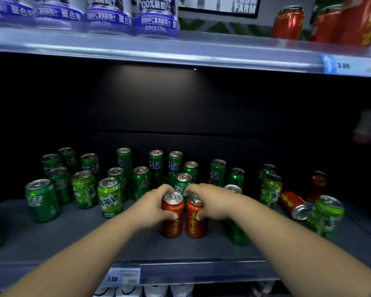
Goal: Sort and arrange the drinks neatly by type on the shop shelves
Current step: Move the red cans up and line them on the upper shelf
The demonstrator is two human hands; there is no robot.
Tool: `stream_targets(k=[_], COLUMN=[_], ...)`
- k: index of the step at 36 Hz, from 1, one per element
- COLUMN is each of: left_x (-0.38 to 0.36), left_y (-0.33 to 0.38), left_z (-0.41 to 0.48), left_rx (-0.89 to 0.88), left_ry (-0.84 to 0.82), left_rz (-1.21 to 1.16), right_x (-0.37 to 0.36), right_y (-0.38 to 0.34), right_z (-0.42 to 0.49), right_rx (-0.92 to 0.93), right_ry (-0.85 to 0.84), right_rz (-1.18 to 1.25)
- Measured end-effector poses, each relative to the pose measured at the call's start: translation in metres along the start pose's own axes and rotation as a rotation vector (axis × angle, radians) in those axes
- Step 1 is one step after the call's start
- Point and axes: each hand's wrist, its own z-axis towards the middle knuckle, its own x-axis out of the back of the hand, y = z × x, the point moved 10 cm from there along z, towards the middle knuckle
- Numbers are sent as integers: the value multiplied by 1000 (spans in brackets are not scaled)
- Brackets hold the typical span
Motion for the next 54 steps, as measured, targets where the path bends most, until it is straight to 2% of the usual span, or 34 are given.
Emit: stream_targets(k=[4, 9, 18, 22, 30, 40, 47, 54], left_x=[10, 43, 125, 153, 187, 222, 242, 241], left_y=[8, 52, 191, 249, 356, 415, 410, 381], left_z=[1, -5, -40, -56, -63, -22, 15, 59], left_rx=[-46, -169, -457, -556, -688, -611, -580, -464], left_ry=[-63, -50, 131, 228, 264, 546, 733, 776], left_rz=[-35, -98, -139, -228, -516, -491, -500, -465], right_x=[12, 58, 189, 241, 327, 397, 423, 407], right_y=[0, -7, -24, -19, 7, 50, 70, 86], right_z=[-15, -49, -153, -204, -273, -260, -214, -158], right_rx=[-12, 43, 156, 242, 426, 409, 370, 312], right_ry=[49, 167, 495, 626, 897, 1073, 1181, 1169], right_rz=[78, 157, 152, 336, 617, 751, 713, 745])
